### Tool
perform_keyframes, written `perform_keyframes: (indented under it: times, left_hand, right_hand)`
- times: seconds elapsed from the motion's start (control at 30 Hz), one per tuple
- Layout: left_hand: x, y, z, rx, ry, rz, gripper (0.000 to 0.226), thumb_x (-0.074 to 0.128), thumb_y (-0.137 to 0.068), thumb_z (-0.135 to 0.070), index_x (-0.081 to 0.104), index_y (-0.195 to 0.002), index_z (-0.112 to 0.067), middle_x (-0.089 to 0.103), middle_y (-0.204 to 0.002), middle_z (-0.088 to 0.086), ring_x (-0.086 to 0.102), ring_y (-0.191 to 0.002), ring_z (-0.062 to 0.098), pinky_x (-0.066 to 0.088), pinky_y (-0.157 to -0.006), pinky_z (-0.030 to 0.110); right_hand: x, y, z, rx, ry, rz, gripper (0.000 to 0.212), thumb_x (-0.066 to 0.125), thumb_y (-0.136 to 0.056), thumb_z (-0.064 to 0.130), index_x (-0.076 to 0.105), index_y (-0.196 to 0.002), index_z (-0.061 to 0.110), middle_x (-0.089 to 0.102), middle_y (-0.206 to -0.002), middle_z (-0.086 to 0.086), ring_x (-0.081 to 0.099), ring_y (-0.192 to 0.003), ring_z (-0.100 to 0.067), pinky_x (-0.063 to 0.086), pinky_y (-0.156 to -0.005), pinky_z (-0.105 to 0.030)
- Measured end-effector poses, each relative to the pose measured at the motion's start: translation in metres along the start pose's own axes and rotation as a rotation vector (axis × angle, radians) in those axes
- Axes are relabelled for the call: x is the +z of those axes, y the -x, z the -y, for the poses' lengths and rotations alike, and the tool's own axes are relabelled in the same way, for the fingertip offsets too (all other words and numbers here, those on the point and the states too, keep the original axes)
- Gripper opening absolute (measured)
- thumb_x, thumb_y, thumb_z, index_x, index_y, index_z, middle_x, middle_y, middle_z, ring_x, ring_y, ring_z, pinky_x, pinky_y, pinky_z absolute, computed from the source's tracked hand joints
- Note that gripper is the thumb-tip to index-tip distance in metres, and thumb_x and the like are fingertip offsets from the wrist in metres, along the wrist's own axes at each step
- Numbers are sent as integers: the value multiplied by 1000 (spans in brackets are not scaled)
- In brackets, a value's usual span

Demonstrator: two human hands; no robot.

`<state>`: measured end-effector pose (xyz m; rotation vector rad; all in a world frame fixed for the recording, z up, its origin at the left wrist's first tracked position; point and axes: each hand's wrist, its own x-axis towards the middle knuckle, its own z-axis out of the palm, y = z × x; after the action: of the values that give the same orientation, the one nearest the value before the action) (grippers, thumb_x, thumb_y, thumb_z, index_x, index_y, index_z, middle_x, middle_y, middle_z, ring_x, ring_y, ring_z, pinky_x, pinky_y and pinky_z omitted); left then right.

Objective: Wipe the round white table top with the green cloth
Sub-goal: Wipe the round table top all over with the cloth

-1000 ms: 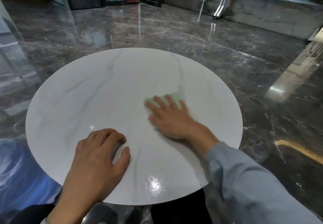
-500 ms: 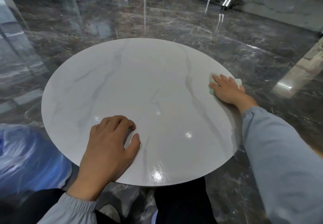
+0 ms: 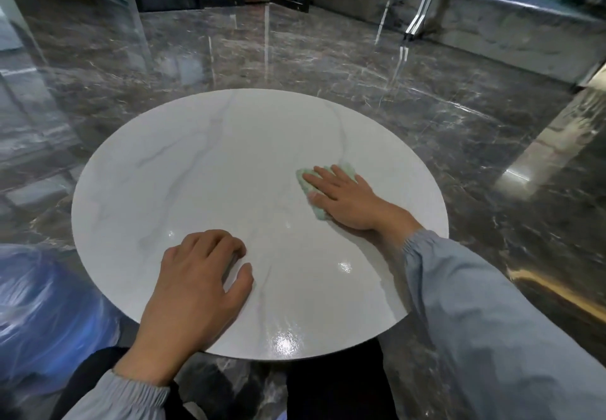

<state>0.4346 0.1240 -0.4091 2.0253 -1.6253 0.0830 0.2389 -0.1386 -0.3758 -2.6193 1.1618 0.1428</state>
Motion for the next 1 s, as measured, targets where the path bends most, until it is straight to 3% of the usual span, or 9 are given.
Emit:
perform_keyframes:
  times: [0.17,0.27,0.3,0.4,0.5,0.67,0.77,0.83,1.0]
  left_hand:
    - [1,1,0,-2,3,4,24,52,-90,-46,64,-104,-32,59,-108,-15,54,-106,16,36,-87,35]
    - [2,0,-1,-3,4,-8,24,50,-89,-47,63,-103,-33,58,-107,-16,53,-104,16,36,-87,35]
    - [2,1,-1,-3,4,-12,24,51,-88,-46,63,-103,-32,58,-107,-16,53,-104,16,36,-86,36]
    - [3,1,-1,-2,-4,-20,25,51,-89,-46,64,-104,-31,59,-107,-15,53,-105,16,37,-86,36]
    - [2,1,-1,-8,3,-11,25,50,-90,-47,63,-105,-32,58,-109,-16,53,-107,15,37,-88,35]
    - [3,2,-1,-3,1,-13,24,50,-90,-47,62,-104,-32,58,-109,-16,54,-106,15,38,-87,36]
    - [3,1,0,1,-5,-15,23,51,-90,-47,62,-103,-32,58,-108,-16,54,-104,14,38,-85,35]
    - [3,1,1,0,9,-17,21,52,-90,-47,62,-103,-33,57,-108,-17,54,-104,14,38,-85,35]
    - [5,2,2,-11,35,4,20,53,-91,-47,62,-104,-36,55,-110,-22,52,-107,9,37,-91,33]
  right_hand:
    - [-22,18,-111,445,-45,-96,62,18,-104,64,14,-163,45,4,-173,15,-1,-160,-18,-1,-125,-51]
    - [-15,1,-174,482,-7,-85,100,-3,-77,76,24,-163,32,5,-174,4,-2,-160,-22,-4,-127,-49]
    - [-12,-8,-185,496,12,-70,104,-7,-73,74,25,-162,31,2,-175,4,-5,-160,-24,-5,-127,-52]
    - [-17,-16,-136,538,12,-65,65,5,-96,63,12,-159,50,-8,-171,19,-11,-159,-28,-8,-123,-62]
    - [-18,-28,-44,313,11,-32,56,18,-108,52,0,-161,50,-9,-172,16,-12,-159,-26,-6,-123,-59]
    - [16,-33,102,-201,57,50,55,17,-109,55,3,-162,49,-8,-172,16,-16,-159,-20,-12,-123,-54]
    - [22,-28,121,-344,76,48,54,17,-109,56,8,-162,49,-2,-173,16,-10,-159,-15,-9,-123,-50]
    - [14,-39,92,-253,64,19,53,18,-110,56,10,-162,49,3,-173,16,-4,-159,-15,-1,-125,-51]
    - [-14,-43,-43,251,-5,-68,54,21,-109,53,9,-162,49,1,-173,14,-2,-160,-21,1,-124,-56]
